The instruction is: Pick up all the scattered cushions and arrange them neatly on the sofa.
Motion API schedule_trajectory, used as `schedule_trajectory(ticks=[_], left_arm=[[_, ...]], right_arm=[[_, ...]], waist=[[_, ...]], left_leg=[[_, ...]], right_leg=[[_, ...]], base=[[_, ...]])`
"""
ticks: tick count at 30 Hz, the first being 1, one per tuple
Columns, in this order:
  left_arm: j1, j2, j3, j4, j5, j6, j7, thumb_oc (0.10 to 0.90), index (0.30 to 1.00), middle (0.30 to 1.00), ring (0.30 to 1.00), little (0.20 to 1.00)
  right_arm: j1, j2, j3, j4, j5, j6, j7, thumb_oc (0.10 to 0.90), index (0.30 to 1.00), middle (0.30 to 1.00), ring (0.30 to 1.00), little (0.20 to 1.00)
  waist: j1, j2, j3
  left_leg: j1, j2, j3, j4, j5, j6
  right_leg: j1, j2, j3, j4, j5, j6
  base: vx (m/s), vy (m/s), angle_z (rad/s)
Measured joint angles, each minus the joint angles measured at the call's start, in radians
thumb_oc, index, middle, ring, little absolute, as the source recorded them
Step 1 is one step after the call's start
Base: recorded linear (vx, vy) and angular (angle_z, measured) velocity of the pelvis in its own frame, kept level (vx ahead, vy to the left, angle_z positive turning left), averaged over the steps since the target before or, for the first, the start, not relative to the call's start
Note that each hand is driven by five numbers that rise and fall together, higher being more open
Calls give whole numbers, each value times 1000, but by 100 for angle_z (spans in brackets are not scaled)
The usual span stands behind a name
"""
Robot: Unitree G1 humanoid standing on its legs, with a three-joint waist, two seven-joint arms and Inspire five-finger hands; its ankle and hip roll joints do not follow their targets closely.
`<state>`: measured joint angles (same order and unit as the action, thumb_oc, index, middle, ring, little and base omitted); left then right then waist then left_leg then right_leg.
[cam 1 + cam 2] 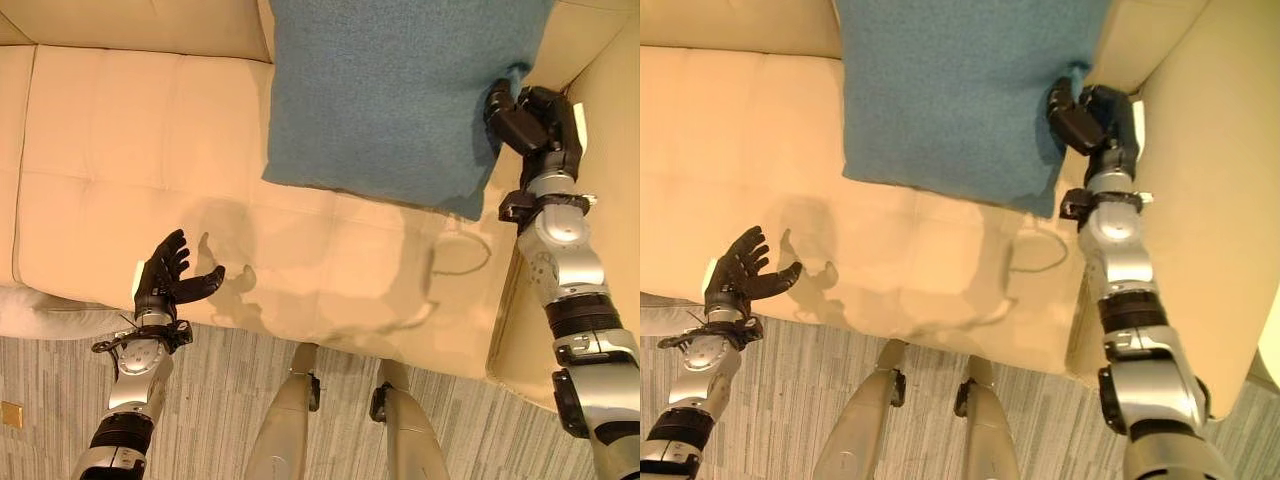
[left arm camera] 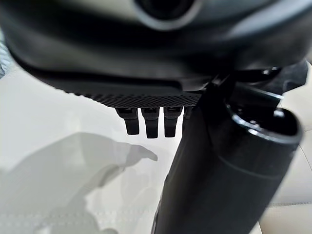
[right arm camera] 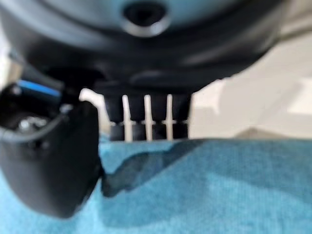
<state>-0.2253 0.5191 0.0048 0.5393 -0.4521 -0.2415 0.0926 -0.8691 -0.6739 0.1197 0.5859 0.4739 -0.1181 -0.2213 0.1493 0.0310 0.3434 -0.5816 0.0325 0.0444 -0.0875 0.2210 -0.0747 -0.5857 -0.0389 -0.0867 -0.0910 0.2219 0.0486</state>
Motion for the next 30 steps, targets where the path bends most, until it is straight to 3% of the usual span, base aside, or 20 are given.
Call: schedule_trajectory(ticks=[2,3,4,5,18,24,30], left_arm=[[1,0,0,-1,0,0,-1,800,900,900,900,900],[5,0,0,-1,0,0,-1,800,900,900,900,900],[8,0,0,-1,0,0,-1,800,900,900,900,900],[11,0,0,-1,0,0,-1,800,900,900,900,900],[25,0,21,-4,-18,0,0,800,900,900,900,900],[30,-5,47,0,-17,2,2,800,900,900,900,900],[58,-5,66,-7,-13,3,1,800,900,900,900,900]], right_arm=[[-15,-16,7,0,-17,0,-1,400,300,300,300,300],[-26,-26,19,0,-27,0,-1,477,415,415,415,415],[-31,-29,23,0,-28,0,-1,591,587,587,587,587],[-34,-29,24,0,-28,0,-1,800,900,900,900,900],[15,-26,7,-18,-82,2,-13,800,900,900,900,900],[190,-32,-61,-143,-129,3,-1,800,900,900,900,900],[223,-100,-94,-194,-236,3,-3,800,900,900,900,900]], waist=[[0,0,0],[0,0,0],[-1,0,0],[-1,0,0],[-14,0,0],[-32,0,0],[-62,0,0]], left_leg=[[0,1,0,0,0,0],[0,2,0,0,0,0],[0,2,0,0,0,0],[0,3,0,0,0,0],[1,3,-1,0,0,0],[38,2,-1,0,0,0],[65,2,1,0,-9,-6]], right_leg=[[0,1,0,0,0,0],[0,2,0,0,0,0],[0,2,0,0,0,0],[0,3,0,0,0,0],[2,3,-3,0,0,0],[41,1,-11,0,-5,6],[67,1,-6,0,-12,11]], base=[[0,0,0],[0,0,0],[0,0,0],[0,0,0],[0,0,0],[0,2,2],[-5,6,-1]])
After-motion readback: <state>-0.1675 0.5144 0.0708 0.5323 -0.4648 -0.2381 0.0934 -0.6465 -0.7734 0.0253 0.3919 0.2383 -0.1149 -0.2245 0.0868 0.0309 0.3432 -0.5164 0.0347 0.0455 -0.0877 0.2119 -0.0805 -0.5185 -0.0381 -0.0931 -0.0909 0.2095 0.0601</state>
